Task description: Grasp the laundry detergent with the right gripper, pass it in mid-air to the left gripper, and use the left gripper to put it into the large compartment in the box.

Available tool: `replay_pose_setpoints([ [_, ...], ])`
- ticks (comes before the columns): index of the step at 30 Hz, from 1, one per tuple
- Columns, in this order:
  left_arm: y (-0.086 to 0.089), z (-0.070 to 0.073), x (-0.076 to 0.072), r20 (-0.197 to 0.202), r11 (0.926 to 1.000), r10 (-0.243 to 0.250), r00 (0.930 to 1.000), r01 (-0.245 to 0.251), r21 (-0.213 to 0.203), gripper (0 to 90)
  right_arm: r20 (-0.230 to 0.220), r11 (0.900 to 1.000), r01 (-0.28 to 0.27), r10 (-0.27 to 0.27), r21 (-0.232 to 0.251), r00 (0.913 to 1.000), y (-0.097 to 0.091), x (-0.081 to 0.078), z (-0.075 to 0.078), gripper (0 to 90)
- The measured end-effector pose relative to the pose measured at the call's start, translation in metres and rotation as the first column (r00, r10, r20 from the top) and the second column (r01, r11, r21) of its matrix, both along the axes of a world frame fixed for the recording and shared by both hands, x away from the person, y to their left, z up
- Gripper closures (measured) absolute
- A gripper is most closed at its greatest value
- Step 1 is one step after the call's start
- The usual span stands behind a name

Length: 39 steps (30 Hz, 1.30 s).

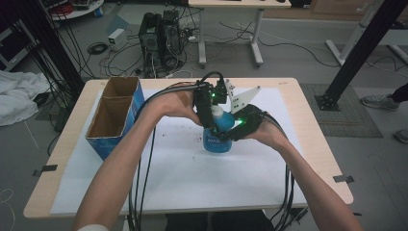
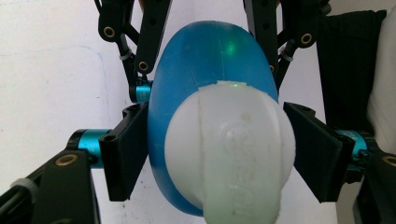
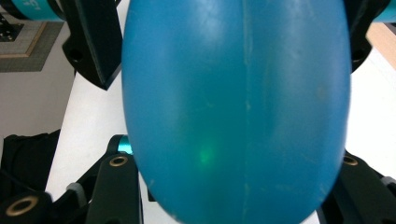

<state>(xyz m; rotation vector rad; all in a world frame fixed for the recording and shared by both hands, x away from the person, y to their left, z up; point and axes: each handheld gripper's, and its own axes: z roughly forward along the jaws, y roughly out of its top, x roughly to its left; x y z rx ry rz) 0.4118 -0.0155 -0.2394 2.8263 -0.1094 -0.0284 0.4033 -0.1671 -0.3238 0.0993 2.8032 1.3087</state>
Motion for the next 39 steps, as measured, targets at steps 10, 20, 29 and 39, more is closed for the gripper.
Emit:
replay_pose_setpoints([
  [10,-0.0016,0.0012,0.0003,0.022,0.9997,-0.022,0.9995,0.021,0.015,30.2,0.015,0.9999,0.004,-0.004,0.015,0.9999,0.0011,0.0016,-0.0013,45.9],
  [20,-0.0020,-0.0038,-0.0015,0.025,0.9996,-0.002,0.9997,0.002,0.027,32.6,0.005,0.9999,-0.005,0.005,0.009,1.0000,0.0028,0.0014,-0.0022,45.9],
  [29,-0.0030,-0.0047,-0.0012,0.034,0.9997,-0.004,0.9994,0.004,0.025,35.1,-0.056,0.9996,0.004,-0.002,0.028,0.9984,0.0044,-0.0026,-0.0015,45.9],
  [39,-0.0031,-0.0052,-0.0009,0.039,0.9993,-0.002,0.9992,0.001,0.038,37.3,-0.015,0.9997,0.009,-0.008,0.022,0.9999,0.0040,0.0002,-0.0025,45.8],
])
